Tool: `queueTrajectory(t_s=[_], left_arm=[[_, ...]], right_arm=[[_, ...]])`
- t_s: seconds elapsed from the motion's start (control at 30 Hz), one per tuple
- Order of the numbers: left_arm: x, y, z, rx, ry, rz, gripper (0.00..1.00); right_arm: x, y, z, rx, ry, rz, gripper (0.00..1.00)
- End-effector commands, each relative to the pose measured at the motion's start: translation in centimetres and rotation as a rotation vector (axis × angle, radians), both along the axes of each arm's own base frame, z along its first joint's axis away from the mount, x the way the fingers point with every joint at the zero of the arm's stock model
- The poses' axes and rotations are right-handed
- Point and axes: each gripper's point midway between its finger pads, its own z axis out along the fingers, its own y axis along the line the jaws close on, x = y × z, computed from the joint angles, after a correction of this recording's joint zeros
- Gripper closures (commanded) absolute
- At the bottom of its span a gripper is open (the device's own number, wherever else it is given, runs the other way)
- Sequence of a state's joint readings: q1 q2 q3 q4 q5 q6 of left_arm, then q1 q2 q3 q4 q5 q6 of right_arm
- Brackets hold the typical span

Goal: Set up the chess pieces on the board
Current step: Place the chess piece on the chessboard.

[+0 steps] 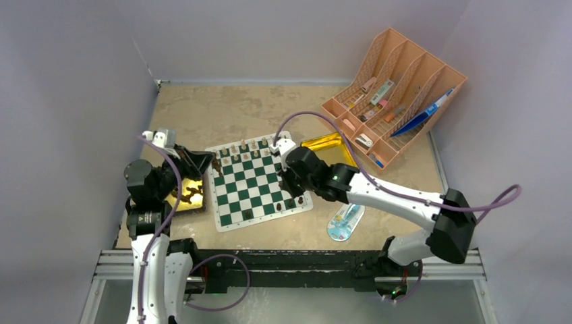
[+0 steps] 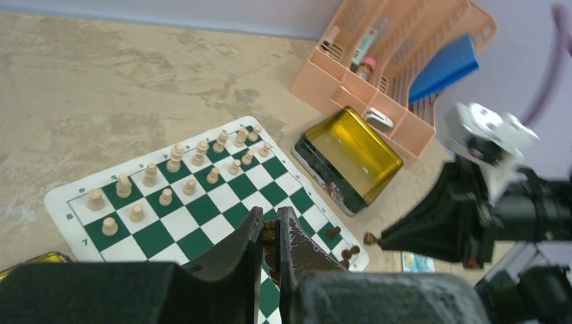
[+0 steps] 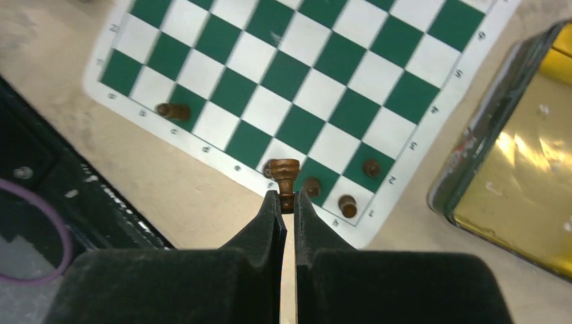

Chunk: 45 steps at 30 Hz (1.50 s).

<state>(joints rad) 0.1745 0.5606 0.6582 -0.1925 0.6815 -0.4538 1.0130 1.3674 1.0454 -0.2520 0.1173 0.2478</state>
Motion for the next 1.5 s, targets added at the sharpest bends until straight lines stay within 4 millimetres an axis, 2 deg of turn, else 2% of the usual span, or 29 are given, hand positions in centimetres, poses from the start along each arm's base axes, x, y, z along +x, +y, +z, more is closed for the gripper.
queueTrajectory(t_s=[0.0, 0.2, 0.3, 0.37, 0.57, 0.73, 0.9, 1.3, 1.47], left_arm=[[-1.4, -2.0, 1.5, 0.157, -0.232, -0.151, 1.00], [-2.4, -3.0, -0.9, 0.231, -0.302, -0.212, 1.00], [-2.5, -3.0, -0.3, 0.264, -0.357, -0.215, 1.00], [-2.2, -2.5, -0.5, 0.279, -0.345, -0.185, 1.00], [-1.1, 0.6, -1.2, 0.336, -0.249, 0.011, 1.00], [-1.3, 0.4, -1.6, 0.344, -0.246, -0.010, 1.00], [-1.3, 0.2, -1.7, 0.340, -0.248, -0.022, 1.00], [-0.9, 0.8, -2.1, 0.338, -0.217, 0.012, 1.00], [-0.8, 1.1, -2.2, 0.350, -0.213, 0.022, 1.00]], right_arm=[[0.8, -2.5, -0.4, -0.188, 0.053, -0.095, 1.00], [1.9, -2.1, -2.0, -0.311, 0.107, -0.081, 1.00], [2.4, -1.7, -2.5, -0.339, 0.124, -0.069, 1.00], [2.7, -1.6, -3.1, -0.365, 0.150, -0.054, 1.00], [3.9, -1.9, -4.8, -0.441, 0.204, -0.035, 1.00], [4.6, -2.1, -6.5, -0.523, 0.215, -0.045, 1.00], [3.9, -1.9, -8.3, -0.550, 0.265, 0.006, 1.00], [4.3, -1.4, -9.5, -0.570, 0.277, 0.010, 1.00], [4.4, -1.9, -10.3, -0.604, 0.276, 0.000, 1.00]])
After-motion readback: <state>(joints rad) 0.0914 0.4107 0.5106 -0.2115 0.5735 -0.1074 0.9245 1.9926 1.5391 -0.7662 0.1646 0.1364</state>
